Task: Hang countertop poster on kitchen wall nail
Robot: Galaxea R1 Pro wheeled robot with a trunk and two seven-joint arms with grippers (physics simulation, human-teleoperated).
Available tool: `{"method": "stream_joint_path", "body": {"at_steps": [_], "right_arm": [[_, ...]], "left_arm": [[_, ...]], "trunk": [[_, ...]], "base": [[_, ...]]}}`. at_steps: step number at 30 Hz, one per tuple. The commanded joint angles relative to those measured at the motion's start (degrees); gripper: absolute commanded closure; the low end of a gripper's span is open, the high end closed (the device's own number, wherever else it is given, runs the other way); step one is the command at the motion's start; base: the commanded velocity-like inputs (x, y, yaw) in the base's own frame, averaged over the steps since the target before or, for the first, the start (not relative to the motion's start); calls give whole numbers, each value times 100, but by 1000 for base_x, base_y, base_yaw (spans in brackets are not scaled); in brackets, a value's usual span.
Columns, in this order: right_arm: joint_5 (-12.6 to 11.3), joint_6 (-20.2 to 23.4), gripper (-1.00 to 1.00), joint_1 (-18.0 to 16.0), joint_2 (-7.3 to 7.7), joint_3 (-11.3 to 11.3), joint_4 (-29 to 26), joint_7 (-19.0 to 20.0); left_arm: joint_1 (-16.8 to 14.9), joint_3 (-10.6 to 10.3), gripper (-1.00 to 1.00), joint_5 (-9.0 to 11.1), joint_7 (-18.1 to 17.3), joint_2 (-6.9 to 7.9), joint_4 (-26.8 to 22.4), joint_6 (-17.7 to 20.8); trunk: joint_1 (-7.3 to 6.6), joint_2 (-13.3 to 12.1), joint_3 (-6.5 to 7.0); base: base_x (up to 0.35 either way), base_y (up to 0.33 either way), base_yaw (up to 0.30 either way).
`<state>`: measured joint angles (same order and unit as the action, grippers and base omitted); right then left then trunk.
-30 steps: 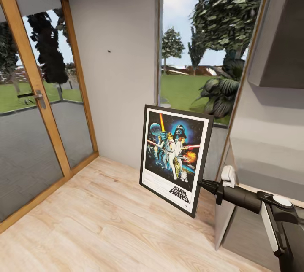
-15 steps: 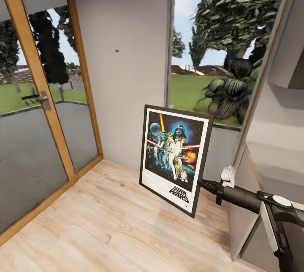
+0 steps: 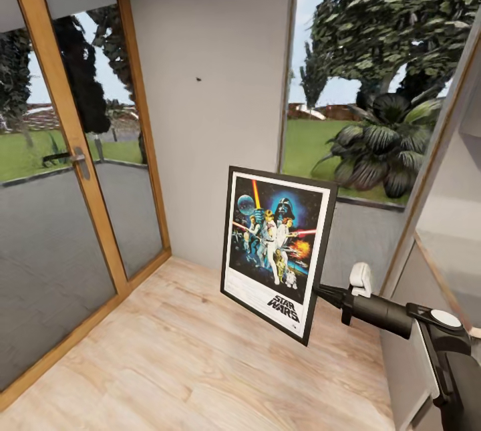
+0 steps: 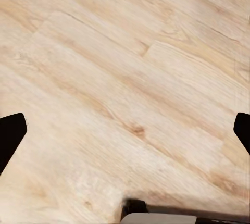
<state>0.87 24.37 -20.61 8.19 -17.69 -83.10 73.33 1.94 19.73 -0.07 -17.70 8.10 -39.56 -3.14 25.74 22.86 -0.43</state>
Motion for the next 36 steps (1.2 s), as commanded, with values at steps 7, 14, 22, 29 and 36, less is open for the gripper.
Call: {"method": "stream_joint_path", "body": {"at_steps": [7,14,22,29,36], "right_arm": [[1,69,100,-4,-2,-7,-4,41],[1,70,100,-4,-2,-7,-4,41],[1,72,100,-4,-2,-7,-4,41],[1,76,100,-4,-2,-7,3,41],[1,77,100,-4,-2,-7,4,41]], "left_arm": [[-1,14,-100,-1,-32,-1,0,-11],[-1,14,-100,-1,-32,-1,0,-11],[-1,14,-100,-1,-32,-1,1,-11],[-1,14,-100,-1,-32,-1,-3,-25],[-1,12,-100,-1,-32,-1,0,-28]], "trunk": [[5,6,-5],[5,6,-5],[5,6,0],[5,6,29],[5,6,52]], "base": [[199,306,0],[199,306,0],[199,306,-59],[100,151,-262],[12,67,-214]]}}
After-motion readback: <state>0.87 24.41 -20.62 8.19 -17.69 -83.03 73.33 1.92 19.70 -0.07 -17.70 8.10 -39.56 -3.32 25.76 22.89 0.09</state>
